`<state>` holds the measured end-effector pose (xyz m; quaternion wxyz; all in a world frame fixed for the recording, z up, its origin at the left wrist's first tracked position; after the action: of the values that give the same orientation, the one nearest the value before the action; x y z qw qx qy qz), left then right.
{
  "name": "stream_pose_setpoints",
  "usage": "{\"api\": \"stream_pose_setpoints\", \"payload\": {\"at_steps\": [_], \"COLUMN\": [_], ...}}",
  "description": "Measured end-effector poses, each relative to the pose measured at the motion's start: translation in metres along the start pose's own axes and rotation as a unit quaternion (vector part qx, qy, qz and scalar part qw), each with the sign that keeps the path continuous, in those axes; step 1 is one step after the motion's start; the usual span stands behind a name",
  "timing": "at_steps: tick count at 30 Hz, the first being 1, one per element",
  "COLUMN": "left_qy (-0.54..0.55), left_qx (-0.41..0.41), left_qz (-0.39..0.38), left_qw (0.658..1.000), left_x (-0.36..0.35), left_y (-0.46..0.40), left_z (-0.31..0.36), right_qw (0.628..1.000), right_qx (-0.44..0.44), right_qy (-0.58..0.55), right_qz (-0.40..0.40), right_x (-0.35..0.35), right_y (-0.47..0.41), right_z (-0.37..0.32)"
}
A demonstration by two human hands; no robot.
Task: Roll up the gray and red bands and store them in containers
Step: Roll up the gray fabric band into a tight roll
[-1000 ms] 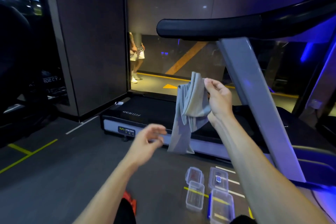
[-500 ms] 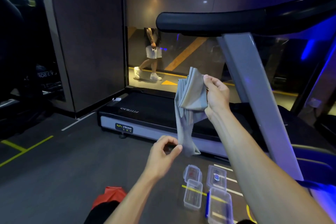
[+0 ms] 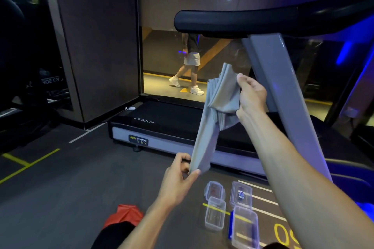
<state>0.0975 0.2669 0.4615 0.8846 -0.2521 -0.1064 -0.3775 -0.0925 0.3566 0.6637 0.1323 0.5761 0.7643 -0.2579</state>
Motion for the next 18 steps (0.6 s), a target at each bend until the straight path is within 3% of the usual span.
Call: {"api": "stream_pose_setpoints", "payload": {"at_steps": [5,8,10,14,18], "left_qy": [-0.074,-0.028,-0.048,-0.106,-0.062], "left_qx": [-0.050,-0.074,-0.056,0.026,0.000], "left_qz": [0.037,-0.019,-0.046,-0.003,-0.023], "left_qw": [0.995,0.997,0.996,0.994,0.998], "left_x": [0.004,0.006,0.005,0.011,0.005], "left_y": [0.000,0.005,0.005,-0.002,-0.005], "left_z": [0.007,0.017,0.010,-0.025,-0.016], "right_qw": [0.999,0.998,0.998,0.998,0.998], "right_qx": [0.024,0.020,0.015,0.028,0.027], "right_qy": [0.043,0.054,0.053,0.058,0.057], "right_qz": [-0.003,0.006,0.013,0.003,-0.023], "right_x": [0.002,0.007,0.010,0.010,0.005], "right_y": [0.006,0.005,0.003,0.002,0.012], "right_z": [0.004,0.005,0.003,-0.003,-0.001]}}
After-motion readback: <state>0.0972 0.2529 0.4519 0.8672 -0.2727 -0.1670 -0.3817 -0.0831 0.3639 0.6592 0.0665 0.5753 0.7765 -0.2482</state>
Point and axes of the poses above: each hand's wrist, its own y-axis away from the middle knuckle, its own x-axis out of the back of the hand, z = x × y, the point moved 4 cm from there along -y, towards the middle knuckle, and after that the axes turned 3 degrees about -y, right-handed, at the moved point
